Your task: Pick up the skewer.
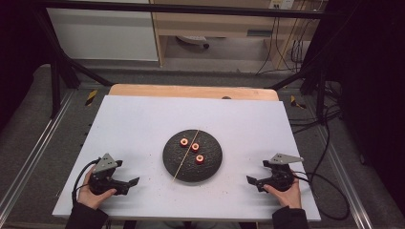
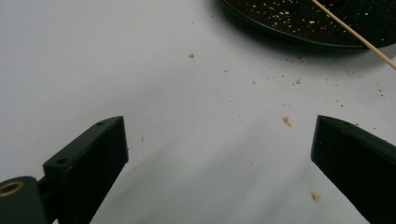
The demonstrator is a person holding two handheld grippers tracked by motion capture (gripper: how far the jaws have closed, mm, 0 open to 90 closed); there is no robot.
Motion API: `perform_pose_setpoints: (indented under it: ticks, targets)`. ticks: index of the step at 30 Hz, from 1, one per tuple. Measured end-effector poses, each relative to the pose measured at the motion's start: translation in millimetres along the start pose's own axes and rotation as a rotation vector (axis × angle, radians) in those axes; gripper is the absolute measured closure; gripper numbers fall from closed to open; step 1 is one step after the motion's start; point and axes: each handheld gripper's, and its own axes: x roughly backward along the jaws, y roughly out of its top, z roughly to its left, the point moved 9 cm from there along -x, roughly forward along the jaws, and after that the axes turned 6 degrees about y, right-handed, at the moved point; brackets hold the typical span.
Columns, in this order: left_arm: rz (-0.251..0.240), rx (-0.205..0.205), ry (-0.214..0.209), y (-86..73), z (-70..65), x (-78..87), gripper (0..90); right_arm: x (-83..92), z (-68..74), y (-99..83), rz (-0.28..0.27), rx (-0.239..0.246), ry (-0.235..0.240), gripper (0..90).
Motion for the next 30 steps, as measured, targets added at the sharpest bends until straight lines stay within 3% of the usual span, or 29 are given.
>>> perform_pose_setpoints:
  ticks: [30]
  targets:
    - [0.028, -0.021, -0.007, 11.3, -16.6, -6.9, 4.9, 2.2, 0.1, 2.8, -0.016, -0.001, 0.004, 0.6]
